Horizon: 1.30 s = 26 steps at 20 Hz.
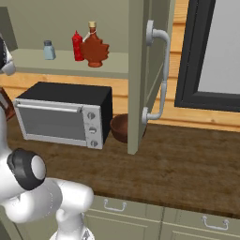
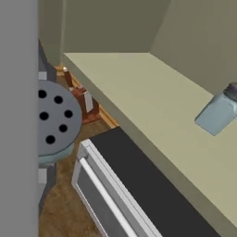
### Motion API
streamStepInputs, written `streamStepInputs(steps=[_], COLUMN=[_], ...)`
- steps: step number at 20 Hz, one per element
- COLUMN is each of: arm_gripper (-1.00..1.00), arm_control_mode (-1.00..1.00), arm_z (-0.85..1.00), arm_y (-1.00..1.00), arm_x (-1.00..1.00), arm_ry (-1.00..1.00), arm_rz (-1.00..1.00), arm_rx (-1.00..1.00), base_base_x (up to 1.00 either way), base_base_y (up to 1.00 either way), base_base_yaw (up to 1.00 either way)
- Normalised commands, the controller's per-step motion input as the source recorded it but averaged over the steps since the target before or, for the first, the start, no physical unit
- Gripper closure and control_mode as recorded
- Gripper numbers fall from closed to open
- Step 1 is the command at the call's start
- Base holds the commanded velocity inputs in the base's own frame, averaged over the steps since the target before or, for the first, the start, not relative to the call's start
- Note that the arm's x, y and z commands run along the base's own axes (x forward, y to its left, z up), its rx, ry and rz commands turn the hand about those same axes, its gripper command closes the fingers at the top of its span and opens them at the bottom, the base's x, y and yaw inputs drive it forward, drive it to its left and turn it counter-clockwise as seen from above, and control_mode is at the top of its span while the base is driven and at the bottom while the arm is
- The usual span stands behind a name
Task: Put the shaker and condiment bottle from the counter next to their counterparts in the cabinet.
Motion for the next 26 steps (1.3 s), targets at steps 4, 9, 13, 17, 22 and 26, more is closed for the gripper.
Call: streamStepInputs(steps=[4, 9, 13, 17, 22, 26], arm_gripper=[1.0, 1.0, 1.0, 1.0, 1.0, 1.0], arm_control_mode=[-1.0, -1.0, -1.0, -1.0, -1.0, -1.0], arm_z=[0.42, 0.21, 0.0, 0.0, 0.0, 0.0], arm_y=[-0.02, 0.04, 0.12, -0.04, -0.18, 0.0], arm_x=[0.64, 0.17, -0.08, 0.15, 0.43, 0.33], arm_ry=[-0.04, -0.09, -0.08, -0.03, 0.0, 0.0], arm_rz=[-0.05, -0.05, 0.0, -0.02, -0.01, -0.01], arm_rx=[0.0, 0.0, -0.01, -0.06, -0.06, -0.05], base_base_x=[0.0, 0.0, 0.0, 0.0, 0.0, 0.0], base_base_y=[0.0, 0.0, 0.0, 0.0, 0.0, 0.0], base_base_yaw=[0.0, 0.0, 0.0, 0.0, 0.0, 0.0])
